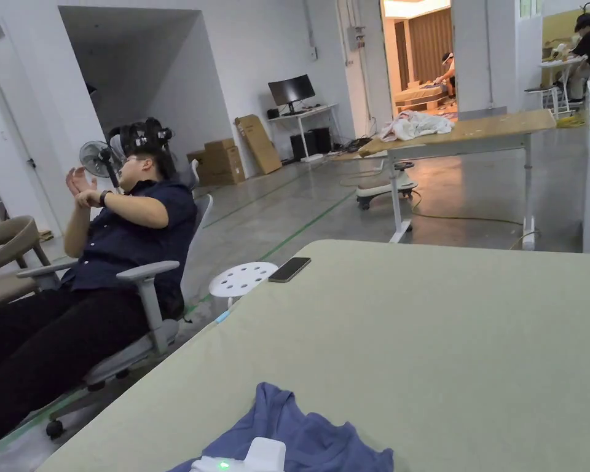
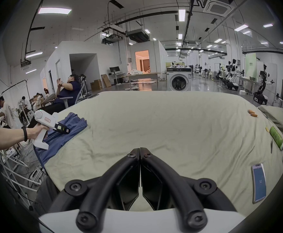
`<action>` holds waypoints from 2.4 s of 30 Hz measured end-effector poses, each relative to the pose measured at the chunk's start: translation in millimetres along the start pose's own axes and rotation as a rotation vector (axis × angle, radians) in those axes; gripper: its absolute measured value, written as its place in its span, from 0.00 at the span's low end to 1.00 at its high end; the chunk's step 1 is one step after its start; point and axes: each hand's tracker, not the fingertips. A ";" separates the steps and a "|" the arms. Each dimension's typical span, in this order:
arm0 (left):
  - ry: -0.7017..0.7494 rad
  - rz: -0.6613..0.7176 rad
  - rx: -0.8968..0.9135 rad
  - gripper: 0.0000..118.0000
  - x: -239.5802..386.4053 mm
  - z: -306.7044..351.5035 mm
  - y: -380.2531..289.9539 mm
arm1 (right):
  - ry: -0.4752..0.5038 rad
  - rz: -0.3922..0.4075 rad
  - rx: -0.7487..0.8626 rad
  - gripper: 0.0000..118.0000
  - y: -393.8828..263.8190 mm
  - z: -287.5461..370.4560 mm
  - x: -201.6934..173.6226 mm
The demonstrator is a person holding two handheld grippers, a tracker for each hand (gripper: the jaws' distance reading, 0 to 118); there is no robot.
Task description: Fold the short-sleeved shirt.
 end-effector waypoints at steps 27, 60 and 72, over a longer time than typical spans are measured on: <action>-0.900 -0.240 0.218 0.00 438.3 144.2 52.2 | -0.148 -0.147 0.066 0.00 -12.4 79.9 50.0; -0.163 -0.184 0.893 0.53 248.9 350.0 -44.0 | -0.156 -0.053 0.299 0.00 5.1 91.9 40.9; -0.147 -0.142 0.897 0.00 221.4 374.7 -67.5 | -0.144 -0.047 0.291 0.00 3.1 86.6 32.1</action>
